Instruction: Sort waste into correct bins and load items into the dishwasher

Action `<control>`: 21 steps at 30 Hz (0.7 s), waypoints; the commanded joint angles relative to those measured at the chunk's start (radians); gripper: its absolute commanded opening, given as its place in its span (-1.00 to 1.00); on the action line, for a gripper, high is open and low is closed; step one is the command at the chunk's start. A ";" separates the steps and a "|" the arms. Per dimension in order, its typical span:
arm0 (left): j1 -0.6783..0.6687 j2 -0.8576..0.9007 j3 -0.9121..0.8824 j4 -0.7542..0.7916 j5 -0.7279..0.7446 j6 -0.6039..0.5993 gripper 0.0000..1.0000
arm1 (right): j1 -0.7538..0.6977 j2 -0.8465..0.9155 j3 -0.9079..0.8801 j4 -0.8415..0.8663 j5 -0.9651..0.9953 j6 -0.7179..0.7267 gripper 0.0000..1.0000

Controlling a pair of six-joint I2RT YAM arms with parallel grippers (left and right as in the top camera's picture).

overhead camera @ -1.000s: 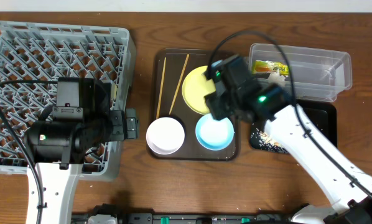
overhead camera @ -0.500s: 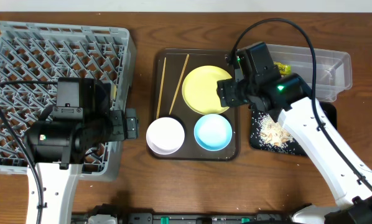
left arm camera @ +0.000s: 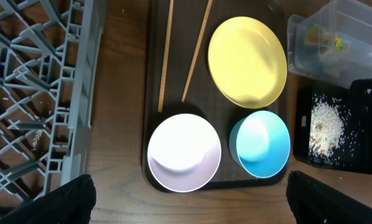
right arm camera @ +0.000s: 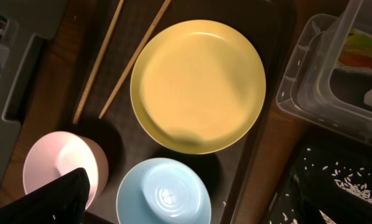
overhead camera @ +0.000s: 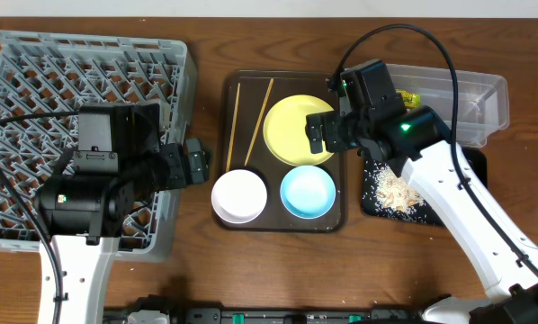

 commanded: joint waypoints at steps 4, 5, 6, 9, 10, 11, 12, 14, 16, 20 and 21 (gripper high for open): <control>-0.004 -0.005 0.013 0.002 -0.006 -0.010 0.96 | 0.010 -0.008 0.020 0.000 -0.001 0.002 0.99; -0.004 -0.005 0.013 0.002 -0.006 -0.010 0.96 | 0.010 -0.008 0.020 0.000 -0.001 0.002 0.99; -0.004 -0.005 0.013 0.002 -0.006 -0.010 0.96 | 0.010 -0.008 0.020 0.000 0.000 0.002 0.98; -0.004 -0.005 0.013 0.002 -0.006 -0.010 0.96 | 0.010 -0.008 0.020 0.000 -0.001 0.002 0.98; -0.004 -0.005 0.013 0.002 -0.006 -0.010 0.96 | 0.010 -0.008 0.020 0.000 -0.001 0.002 0.98; -0.004 -0.005 0.013 0.002 -0.006 -0.010 0.96 | 0.010 -0.008 0.020 -0.004 0.000 0.002 0.99; -0.004 -0.005 0.013 0.002 -0.006 -0.010 0.96 | 0.010 -0.008 0.020 -0.020 0.003 -0.006 0.99; -0.004 -0.005 0.013 0.002 -0.006 -0.010 0.96 | 0.006 -0.016 0.021 -0.062 0.038 -0.034 0.98; -0.004 -0.005 0.013 0.002 -0.005 -0.010 0.96 | -0.006 -0.039 0.021 -0.086 0.055 -0.036 0.98; -0.004 -0.005 0.013 0.002 -0.006 -0.010 0.96 | -0.024 -0.170 0.021 -0.079 0.175 -0.121 0.98; -0.004 -0.005 0.013 0.002 -0.006 -0.010 0.96 | -0.025 -0.218 0.021 -0.076 0.212 -0.144 0.98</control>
